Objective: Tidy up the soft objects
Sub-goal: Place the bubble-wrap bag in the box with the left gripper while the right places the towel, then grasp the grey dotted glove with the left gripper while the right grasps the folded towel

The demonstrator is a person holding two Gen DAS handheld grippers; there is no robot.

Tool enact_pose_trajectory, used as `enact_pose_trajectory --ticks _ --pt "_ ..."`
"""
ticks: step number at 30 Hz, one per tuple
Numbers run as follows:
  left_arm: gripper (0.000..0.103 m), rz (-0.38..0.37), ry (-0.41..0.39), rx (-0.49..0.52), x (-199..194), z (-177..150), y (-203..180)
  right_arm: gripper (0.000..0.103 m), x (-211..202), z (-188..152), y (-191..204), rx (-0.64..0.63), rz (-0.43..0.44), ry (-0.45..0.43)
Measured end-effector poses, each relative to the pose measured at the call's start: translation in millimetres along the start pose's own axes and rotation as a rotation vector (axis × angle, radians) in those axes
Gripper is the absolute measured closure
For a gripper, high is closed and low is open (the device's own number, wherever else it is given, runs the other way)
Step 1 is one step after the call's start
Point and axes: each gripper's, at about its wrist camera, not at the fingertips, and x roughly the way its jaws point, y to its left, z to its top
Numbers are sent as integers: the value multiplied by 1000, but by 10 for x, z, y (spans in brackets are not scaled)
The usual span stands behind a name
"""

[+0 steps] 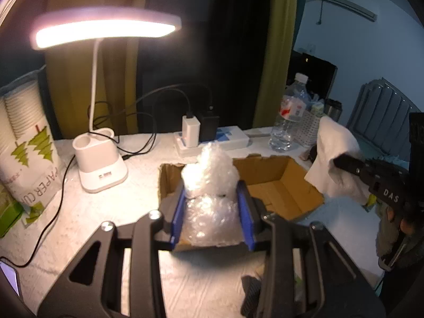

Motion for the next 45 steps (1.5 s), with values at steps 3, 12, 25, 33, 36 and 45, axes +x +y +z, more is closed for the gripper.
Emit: enact_pose_trajectory --ticks 3,12,25,33,36,45 --pt "66 0 21 -10 195 -4 23 95 165 -11 -42 7 0 23" --pt "64 8 114 -37 715 -147 141 95 665 -123 -148 19 -14 102" --pt "27 28 126 -32 778 -168 113 67 873 -191 -170 36 -1 165" --pt "17 12 72 -40 489 -115 98 57 606 -140 -101 27 -20 127" --pt "17 8 57 -37 364 -125 74 56 479 -137 -49 19 -27 115" --pt "17 4 29 -37 25 -218 22 51 103 -175 97 9 -28 82"
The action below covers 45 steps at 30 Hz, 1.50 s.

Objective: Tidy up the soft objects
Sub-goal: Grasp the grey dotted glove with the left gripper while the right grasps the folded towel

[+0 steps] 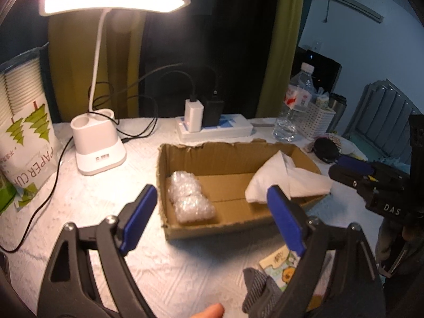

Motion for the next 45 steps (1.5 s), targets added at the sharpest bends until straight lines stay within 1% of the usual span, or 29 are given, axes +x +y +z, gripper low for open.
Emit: enact_pose_trajectory --ticks 6,18,27,34,40,45 --pt "17 -8 8 -5 -129 -172 -46 51 -93 -173 84 -4 10 21" --pt "17 -34 65 -6 -144 -543 -174 51 -105 -592 122 18 11 95" --pt "17 -56 137 -6 -7 -768 -264 50 83 -928 144 47 40 192" --pt "17 -68 202 -21 101 -922 -244 50 198 -1091 175 56 61 248" --pt "17 -71 246 -3 194 -1001 -308 50 214 -1127 222 35 51 249" --pt "18 -75 261 15 242 -1009 -350 50 222 -1156 338 -35 -2 244"
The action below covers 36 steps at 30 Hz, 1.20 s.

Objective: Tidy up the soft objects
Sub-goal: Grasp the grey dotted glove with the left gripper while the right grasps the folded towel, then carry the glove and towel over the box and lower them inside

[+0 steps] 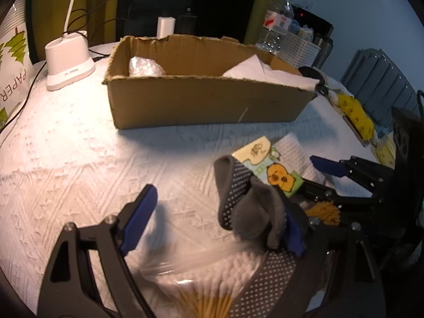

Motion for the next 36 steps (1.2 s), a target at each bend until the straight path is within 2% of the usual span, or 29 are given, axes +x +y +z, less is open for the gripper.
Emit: enact_pose_trajectory --ticks 1,2,3,5,7,12,17,24,36 --pt "18 -2 -2 6 -4 -5 -12 51 3 1 -3 -2 0 -1" --pt "23 -7 -5 13 -9 -7 -21 56 -2 0 -6 -4 9 -4" --pt "36 -20 -1 19 -1 -4 -25 60 -9 -3 -6 -4 18 -6" --pt "53 -68 10 27 5 -14 -48 82 -21 -11 15 -13 51 -10" --pt "67 -83 3 46 -17 -15 -100 90 -33 -19 69 -27 60 -12" --pt "90 -98 -16 48 -110 5 -137 92 -134 -11 61 -14 86 -31" --pt "94 -106 -54 34 -266 52 -109 92 -409 26 -22 -5 56 -90" --pt "96 -118 -104 28 -490 121 -79 92 -817 150 -128 -6 16 -184" --pt "96 -94 -203 36 -847 337 -35 92 -995 360 -194 -18 5 -244"
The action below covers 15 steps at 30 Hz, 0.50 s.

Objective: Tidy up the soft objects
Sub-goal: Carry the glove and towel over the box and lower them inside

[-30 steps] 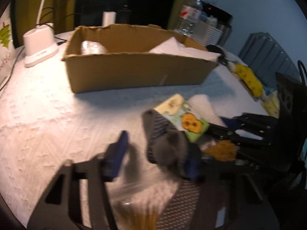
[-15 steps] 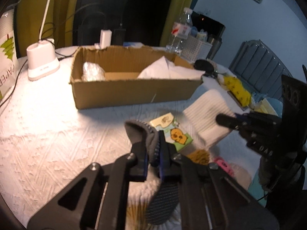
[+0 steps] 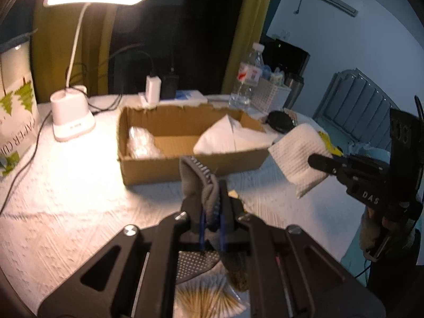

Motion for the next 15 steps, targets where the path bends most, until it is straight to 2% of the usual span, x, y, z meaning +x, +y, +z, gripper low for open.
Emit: enact_pose_trajectory --ticks 15 --pt "96 25 -103 35 -167 488 55 92 62 323 -73 -13 6 -52"
